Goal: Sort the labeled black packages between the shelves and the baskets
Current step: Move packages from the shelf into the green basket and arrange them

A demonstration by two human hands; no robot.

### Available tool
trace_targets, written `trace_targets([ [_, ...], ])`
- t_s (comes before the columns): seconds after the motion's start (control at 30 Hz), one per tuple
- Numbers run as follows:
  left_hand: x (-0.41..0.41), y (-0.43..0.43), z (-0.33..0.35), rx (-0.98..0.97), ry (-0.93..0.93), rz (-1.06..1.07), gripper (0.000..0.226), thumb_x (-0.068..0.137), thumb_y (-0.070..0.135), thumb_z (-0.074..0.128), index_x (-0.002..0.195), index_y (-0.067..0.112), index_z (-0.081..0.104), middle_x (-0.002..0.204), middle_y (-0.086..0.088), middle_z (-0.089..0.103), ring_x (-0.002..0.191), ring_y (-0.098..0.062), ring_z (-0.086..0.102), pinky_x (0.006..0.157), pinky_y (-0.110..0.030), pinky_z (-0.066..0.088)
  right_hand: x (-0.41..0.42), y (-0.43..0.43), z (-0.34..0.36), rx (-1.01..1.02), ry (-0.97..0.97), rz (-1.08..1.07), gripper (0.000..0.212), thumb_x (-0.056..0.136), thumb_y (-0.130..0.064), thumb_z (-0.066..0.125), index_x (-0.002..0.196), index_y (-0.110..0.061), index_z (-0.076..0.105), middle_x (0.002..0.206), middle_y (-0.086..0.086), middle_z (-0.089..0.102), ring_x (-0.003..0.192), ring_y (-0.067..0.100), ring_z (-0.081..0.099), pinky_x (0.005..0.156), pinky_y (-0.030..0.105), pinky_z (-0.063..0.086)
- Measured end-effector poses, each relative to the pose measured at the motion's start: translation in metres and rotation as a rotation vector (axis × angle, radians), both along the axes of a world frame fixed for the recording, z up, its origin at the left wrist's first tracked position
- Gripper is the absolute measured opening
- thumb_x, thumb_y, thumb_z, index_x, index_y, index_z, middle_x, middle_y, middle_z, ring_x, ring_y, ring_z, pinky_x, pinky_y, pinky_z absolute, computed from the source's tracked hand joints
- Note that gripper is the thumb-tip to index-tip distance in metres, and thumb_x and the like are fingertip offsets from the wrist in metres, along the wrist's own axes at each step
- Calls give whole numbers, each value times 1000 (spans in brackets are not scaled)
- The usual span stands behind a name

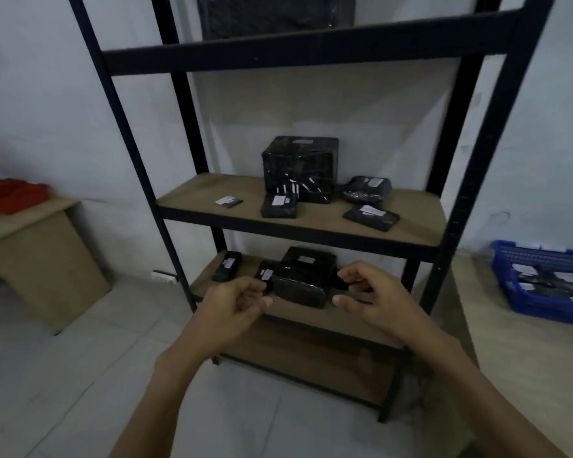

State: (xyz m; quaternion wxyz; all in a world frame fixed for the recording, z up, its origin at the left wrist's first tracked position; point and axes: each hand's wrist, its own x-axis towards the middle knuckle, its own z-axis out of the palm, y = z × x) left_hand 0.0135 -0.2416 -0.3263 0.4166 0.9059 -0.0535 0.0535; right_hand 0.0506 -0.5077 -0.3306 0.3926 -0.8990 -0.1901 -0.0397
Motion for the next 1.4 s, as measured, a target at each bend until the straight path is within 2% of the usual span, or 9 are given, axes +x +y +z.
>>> trace_targets([
  [0.2, 71, 58, 6, 9, 24, -64, 23, 89, 32, 65, 111, 27, 62, 99, 9, 65, 93, -3, 62, 82, -15, 50, 48, 67, -4, -4, 40, -39, 36, 80, -37, 70, 110, -38, 50, 114, -10, 55, 102, 6, 56, 86, 33, 53],
  [0.47, 168, 103, -24, -4, 57, -100, 19, 89, 27, 65, 108, 25, 62, 95, 16, 63, 87, 10, 59, 73, -4, 45, 153, 116, -22, -18, 62, -71, 33, 82, -33, 69, 109, -38, 51, 114, -15, 53, 101, -1, 53, 78, 14, 44],
  [0.7, 270, 114, -33, 54, 53, -148, 22, 89, 23, 66, 110, 17, 65, 96, 13, 65, 82, 16, 57, 75, -6, 45, 263, 129, -27, -92, -68, -99, 43, 90, -9, 57, 127, -29, 56, 142, -10, 44, 127, 6, 42, 100, 13, 28],
  [0.87, 326, 113, -48, 103, -31, -188, 21, 88, 21, 67, 109, 17, 69, 98, 13, 67, 83, 10, 58, 74, -4, 41, 317, 135, -39, -409, -76, -97, 52, 93, -24, 54, 142, -31, 39, 157, -3, 22, 145, 16, 17, 117, 39, 20],
  [0.93, 349, 114, -57, 125, -62, -230, 18, 88, 23, 66, 105, 23, 68, 102, 14, 67, 92, 3, 60, 82, -21, 49, 325, 139, -46, -485, -114, -119, 51, 90, -31, 58, 139, -28, 45, 149, 1, 38, 139, 24, 32, 111, 42, 32],
  [1.0, 367, 119, -67, 162, -79, -241, 24, 86, 31, 65, 107, 21, 67, 106, 9, 65, 99, -7, 60, 87, -34, 50, 322, 149, -53, -551, -257, -204, 46, 81, -38, 64, 124, -21, 60, 118, 7, 59, 110, 30, 55, 87, 43, 51],
  [1.1, 382, 122, -79, 222, -174, -242, 39, 80, 50, 57, 107, 23, 67, 109, 9, 60, 102, -10, 56, 91, -41, 47, 317, 165, -59, -560, -358, -359, 53, 76, -58, 54, 106, -16, 68, 91, 8, 58, 84, 28, 58, 73, 36, 51],
  [1.23, 397, 121, -88, 314, -280, -265, 46, 76, 56, 57, 109, 26, 67, 110, 11, 58, 105, -12, 51, 95, -38, 38, 319, 165, -61, -546, -335, -396, 71, 72, -75, 44, 107, -19, 69, 97, 3, 59, 88, 23, 57, 76, 35, 48],
  [1.4, 411, 124, -97, 285, -357, -329, 47, 77, 55, 61, 112, 24, 65, 118, 8, 58, 109, -12, 50, 93, -27, 31, 324, 174, -57, -553, -294, -439, 65, 65, -65, 60, 108, -17, 70, 104, 5, 60, 94, 25, 58, 66, 35, 56],
])
